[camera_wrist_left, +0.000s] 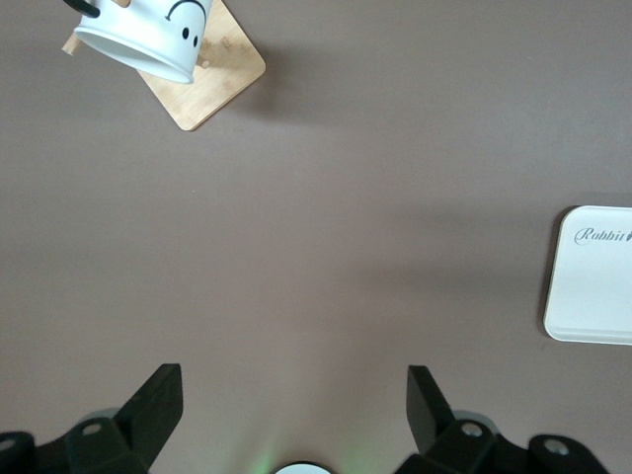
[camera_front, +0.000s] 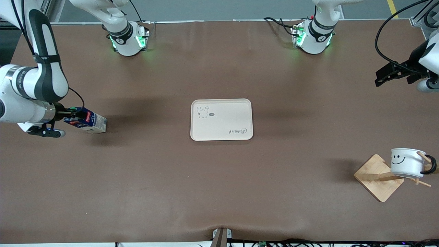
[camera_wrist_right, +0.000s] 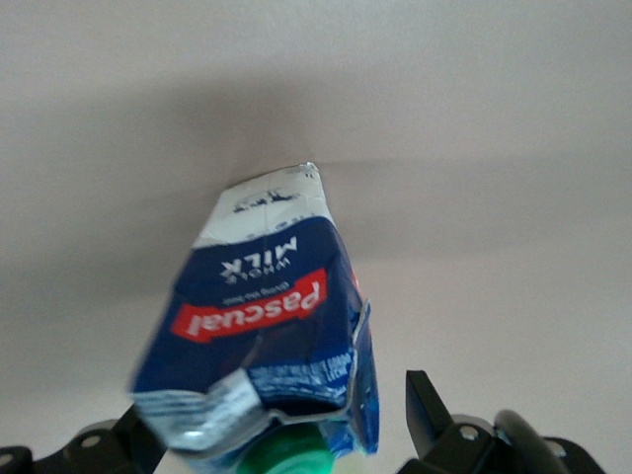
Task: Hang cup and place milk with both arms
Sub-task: 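Carry the milk carton away from the tray with the right gripper, then lower the milk onto the table and open the right gripper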
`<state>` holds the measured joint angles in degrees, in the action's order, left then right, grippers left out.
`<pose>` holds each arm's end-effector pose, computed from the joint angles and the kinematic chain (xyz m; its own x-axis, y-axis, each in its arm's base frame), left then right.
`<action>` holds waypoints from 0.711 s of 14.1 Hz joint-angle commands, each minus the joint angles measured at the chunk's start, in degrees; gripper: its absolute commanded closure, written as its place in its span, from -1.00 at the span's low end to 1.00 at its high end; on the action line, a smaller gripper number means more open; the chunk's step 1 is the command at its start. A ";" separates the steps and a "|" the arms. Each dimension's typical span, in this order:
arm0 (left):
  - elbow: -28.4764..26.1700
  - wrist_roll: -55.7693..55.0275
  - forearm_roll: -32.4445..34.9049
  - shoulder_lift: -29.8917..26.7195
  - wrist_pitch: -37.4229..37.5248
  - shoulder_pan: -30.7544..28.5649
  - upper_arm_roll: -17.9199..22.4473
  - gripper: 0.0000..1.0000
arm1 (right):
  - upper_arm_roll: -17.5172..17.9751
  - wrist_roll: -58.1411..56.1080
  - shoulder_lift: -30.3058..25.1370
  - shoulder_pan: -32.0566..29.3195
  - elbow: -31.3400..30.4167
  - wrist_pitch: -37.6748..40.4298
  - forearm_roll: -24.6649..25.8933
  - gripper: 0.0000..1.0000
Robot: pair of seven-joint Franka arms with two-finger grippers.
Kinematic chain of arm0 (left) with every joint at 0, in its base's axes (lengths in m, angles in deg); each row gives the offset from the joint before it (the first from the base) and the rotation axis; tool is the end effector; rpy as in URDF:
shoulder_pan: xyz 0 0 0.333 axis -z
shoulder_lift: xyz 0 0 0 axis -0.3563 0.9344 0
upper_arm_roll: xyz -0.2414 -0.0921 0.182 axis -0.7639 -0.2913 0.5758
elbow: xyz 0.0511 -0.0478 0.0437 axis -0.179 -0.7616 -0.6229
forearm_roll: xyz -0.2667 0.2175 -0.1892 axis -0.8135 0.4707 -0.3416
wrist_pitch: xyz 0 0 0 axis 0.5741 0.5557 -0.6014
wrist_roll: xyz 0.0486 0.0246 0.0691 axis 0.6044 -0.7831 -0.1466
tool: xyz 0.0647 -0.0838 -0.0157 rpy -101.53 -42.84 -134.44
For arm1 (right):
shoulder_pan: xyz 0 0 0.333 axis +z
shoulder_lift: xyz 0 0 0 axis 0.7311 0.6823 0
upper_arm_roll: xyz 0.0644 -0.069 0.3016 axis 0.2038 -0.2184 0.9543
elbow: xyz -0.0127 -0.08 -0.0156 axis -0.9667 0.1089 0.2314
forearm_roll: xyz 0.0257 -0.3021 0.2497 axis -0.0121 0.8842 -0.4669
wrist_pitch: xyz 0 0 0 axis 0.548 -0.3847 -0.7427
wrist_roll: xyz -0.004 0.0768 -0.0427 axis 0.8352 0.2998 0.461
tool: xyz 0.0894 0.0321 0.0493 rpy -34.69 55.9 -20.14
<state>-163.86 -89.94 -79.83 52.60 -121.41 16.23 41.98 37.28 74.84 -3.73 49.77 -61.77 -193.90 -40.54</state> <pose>0.5336 -0.0266 0.6344 0.9975 0.0534 -0.0459 0.0518 -0.9980 -0.0358 0.5532 -0.1026 0.3381 0.9356 -0.1278 -0.3291 -0.1150 -0.9917 0.0580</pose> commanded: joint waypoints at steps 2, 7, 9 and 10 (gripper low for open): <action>-1.01 2.31 -0.76 -1.36 0.01 -0.36 -0.09 -1.00 | 0.48 -0.46 -0.03 0.36 7.63 8.06 0.51 -1.00; -0.74 3.20 -1.46 -1.27 -0.26 -0.62 0.44 -1.00 | 0.48 -2.46 1.81 4.94 28.01 20.73 0.42 -1.00; -0.66 3.11 -1.55 -1.18 -1.13 -0.62 0.53 -1.00 | 0.48 -3.01 2.95 4.85 32.15 22.85 0.77 -1.00; -0.83 3.11 -1.55 -1.18 -1.14 -0.62 0.53 -1.00 | 0.48 -2.92 2.87 4.68 33.91 22.94 -0.44 -1.00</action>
<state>-163.87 -87.87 -80.32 52.59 -121.87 15.98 42.38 37.84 73.48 -3.51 55.24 -33.11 -172.52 -40.59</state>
